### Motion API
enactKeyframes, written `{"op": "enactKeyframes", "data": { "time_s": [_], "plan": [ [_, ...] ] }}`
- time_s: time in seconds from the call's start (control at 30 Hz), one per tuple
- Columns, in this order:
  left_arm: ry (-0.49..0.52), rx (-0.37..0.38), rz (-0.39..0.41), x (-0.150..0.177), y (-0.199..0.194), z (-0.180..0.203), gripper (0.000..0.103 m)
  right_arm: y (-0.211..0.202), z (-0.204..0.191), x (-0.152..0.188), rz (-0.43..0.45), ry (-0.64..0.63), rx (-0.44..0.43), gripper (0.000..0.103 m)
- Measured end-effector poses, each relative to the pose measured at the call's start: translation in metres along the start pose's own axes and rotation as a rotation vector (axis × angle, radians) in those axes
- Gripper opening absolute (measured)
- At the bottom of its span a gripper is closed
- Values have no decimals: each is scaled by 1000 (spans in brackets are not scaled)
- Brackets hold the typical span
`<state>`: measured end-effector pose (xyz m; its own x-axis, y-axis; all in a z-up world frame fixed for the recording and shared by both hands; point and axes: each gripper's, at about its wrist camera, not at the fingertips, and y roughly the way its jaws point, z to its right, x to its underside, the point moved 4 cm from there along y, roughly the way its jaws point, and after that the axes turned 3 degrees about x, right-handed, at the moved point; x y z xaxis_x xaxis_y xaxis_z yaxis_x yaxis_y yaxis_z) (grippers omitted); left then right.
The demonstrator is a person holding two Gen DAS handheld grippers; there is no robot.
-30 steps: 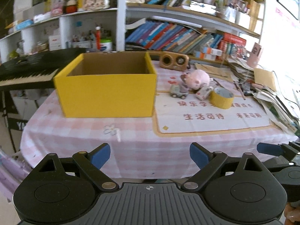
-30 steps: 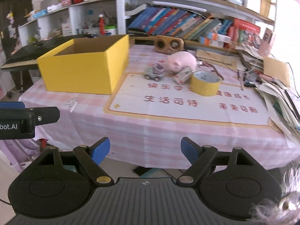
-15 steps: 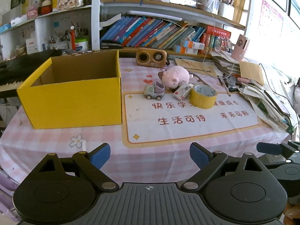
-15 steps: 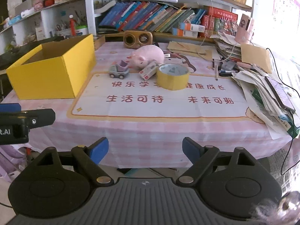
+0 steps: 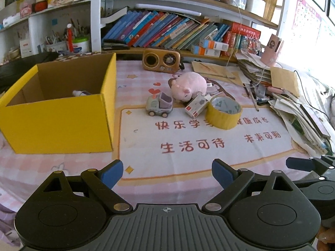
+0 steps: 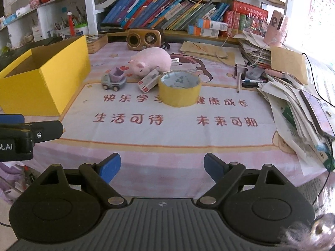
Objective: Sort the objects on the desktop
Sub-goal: 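Move both open tools toward the tape roll and toy car, then grasp the yellow tape roll with the right gripper while the left gripper grasps the grey toy car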
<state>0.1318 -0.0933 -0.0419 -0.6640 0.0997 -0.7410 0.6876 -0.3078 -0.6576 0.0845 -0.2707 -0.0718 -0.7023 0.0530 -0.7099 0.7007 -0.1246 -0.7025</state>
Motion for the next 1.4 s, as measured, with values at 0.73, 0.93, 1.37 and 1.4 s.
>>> {"op": "enactKeyframes", "data": {
  "time_s": [0.73, 0.93, 1.37, 1.4],
  "plan": [
    [-50, -92, -44, -43, 68, 28, 94, 79, 54, -58, -39, -38, -77, 90],
    [-65, -119, -54, -53, 83, 26, 94, 100, 58, -72, -47, -48, -107, 95],
    [-94, -187, -76, -72, 109, 18, 94, 150, 55, -98, -60, -111, -148, 103],
    [-96, -191, -79, -73, 110, 17, 94, 154, 55, -99, -61, -116, -151, 103]
  ]
}}
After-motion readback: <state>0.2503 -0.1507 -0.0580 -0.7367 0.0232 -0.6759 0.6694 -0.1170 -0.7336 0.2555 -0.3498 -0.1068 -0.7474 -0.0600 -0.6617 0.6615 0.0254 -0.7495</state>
